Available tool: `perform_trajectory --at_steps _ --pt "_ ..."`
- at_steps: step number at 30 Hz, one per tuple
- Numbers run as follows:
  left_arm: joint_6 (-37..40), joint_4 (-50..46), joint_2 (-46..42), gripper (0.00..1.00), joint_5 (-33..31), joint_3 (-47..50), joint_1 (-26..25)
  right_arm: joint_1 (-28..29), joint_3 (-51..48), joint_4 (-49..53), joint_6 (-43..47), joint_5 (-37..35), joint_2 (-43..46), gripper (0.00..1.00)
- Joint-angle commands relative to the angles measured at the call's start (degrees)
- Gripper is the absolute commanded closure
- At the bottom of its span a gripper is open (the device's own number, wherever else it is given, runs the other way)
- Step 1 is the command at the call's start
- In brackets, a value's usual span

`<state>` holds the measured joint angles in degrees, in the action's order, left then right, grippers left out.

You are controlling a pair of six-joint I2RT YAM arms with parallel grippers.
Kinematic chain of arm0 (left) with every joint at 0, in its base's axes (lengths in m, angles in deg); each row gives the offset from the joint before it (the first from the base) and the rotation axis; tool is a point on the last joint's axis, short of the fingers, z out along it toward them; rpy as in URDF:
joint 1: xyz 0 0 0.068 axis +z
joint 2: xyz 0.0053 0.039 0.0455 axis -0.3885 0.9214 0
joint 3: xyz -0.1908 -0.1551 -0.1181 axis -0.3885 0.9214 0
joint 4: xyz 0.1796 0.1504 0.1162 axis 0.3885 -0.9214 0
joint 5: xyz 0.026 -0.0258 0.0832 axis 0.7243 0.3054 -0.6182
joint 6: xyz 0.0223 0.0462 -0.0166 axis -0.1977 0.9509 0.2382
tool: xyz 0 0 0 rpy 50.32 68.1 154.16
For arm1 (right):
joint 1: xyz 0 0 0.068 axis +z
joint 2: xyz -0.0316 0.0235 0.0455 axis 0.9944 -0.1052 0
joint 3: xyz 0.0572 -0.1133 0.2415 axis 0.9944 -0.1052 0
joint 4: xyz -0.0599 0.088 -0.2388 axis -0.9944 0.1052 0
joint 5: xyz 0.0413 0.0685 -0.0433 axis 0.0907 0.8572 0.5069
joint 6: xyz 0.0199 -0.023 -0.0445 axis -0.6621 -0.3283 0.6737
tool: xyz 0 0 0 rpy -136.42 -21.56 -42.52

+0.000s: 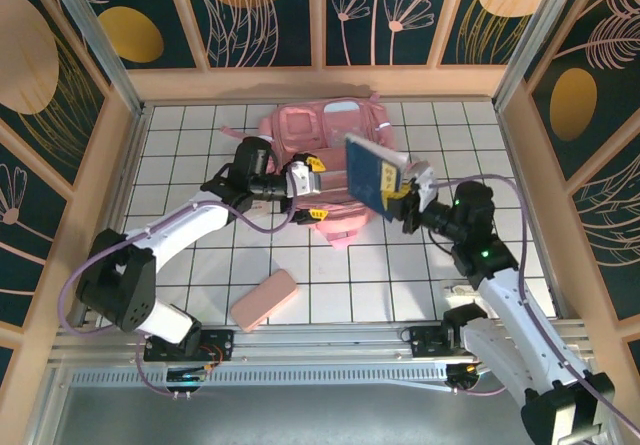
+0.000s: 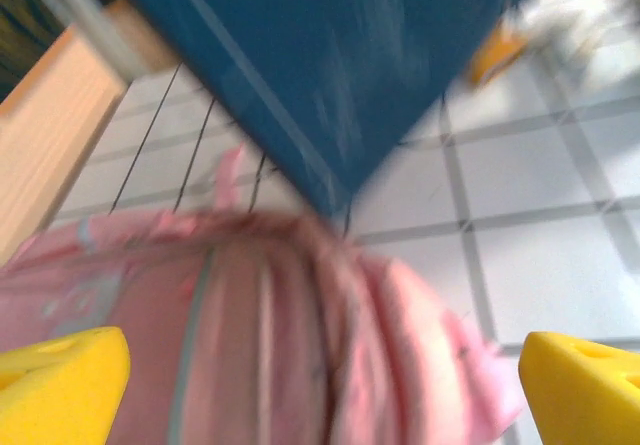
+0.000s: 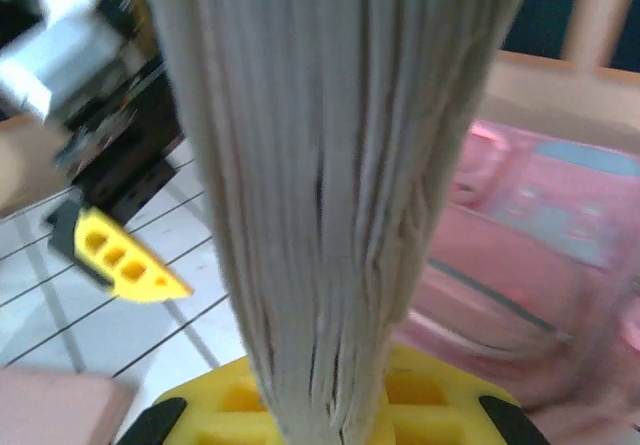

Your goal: Pack books, pencil case, and school supplies into a backpack

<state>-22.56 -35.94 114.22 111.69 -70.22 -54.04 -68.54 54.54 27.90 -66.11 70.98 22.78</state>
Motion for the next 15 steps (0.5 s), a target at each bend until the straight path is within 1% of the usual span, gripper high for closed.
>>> perform_trajectory --at_steps 1,3,5,7,10,12,13,15 --pt "13.02 -3.73 3.87 0.01 -14.14 -1.52 -1.92 -4.99 4.29 7.79 -2.96 -5.02 -1.92 1.0" --pt "17.05 -9.72 7.08 0.03 -13.97 -5.76 -2.5 -7.7 6.14 10.92 -3.5 -6.65 -3.26 1.0" --pt "19.05 -12.85 9.66 0.09 -14.72 -8.18 -3.06 -10.32 7.67 12.85 -3.56 -4.89 -4.31 1.0" --pt "19.22 -12.17 11.68 0.19 -15.99 -8.55 -3.39 -11.71 8.81 14.43 -3.75 -2.86 -5.08 1.0" --pt "18.81 -11.42 13.83 0.39 -16.41 -9.13 -3.41 -11.9 9.78 15.95 -3.86 -0.42 -5.7 1.0" --pt "18.87 -12.78 15.15 0.47 -15.42 -10.2 -3.48 -11.82 9.73 16.34 -4.03 1.1 -5.88 1.0" --pt "19.02 -13.89 15.82 0.48 -14.64 -10.76 -3.53 -11.95 9.72 16.66 -4.1 1.42 -5.88 1.0" --pt "19.76 -16.47 16.96 0.46 -12.59 -11.73 -3.53 -11.92 9.54 16.96 -3.83 1.9 -5.86 1.0"
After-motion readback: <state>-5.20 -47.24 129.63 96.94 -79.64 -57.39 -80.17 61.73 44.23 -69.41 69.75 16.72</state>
